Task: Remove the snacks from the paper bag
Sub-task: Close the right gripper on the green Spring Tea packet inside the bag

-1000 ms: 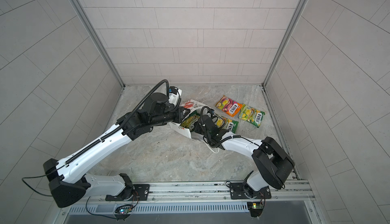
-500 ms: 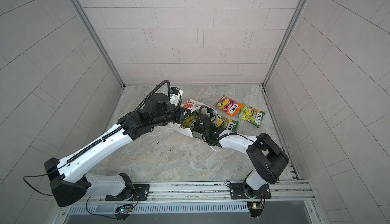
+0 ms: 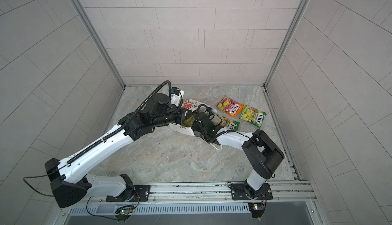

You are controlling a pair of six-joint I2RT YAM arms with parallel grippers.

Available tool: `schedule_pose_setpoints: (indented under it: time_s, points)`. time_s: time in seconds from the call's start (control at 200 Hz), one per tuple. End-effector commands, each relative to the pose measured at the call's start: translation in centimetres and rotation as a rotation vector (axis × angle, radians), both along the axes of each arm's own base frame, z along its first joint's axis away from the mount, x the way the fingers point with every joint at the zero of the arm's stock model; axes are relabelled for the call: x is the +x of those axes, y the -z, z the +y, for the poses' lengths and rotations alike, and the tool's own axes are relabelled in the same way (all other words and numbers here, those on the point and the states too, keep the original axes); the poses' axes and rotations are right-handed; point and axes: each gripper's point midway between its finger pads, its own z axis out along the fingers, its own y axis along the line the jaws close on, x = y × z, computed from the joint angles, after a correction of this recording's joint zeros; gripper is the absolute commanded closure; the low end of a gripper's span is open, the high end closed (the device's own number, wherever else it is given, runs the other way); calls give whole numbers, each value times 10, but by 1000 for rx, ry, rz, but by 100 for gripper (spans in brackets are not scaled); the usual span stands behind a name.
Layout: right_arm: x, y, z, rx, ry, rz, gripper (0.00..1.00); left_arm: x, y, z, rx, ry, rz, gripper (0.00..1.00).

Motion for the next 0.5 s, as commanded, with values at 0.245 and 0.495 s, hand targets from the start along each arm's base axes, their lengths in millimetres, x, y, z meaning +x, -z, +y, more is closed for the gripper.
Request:
schedule_pose_setpoints:
  time_s: [0.245,0.495]
  points:
    - [-4,-35,-4,16,-63,-101,100,-1,-4,4,16,-10,-32,100]
    - [-16,-58,-10,35,-122,-157,100,1,-1,9,32,-34,-39,100]
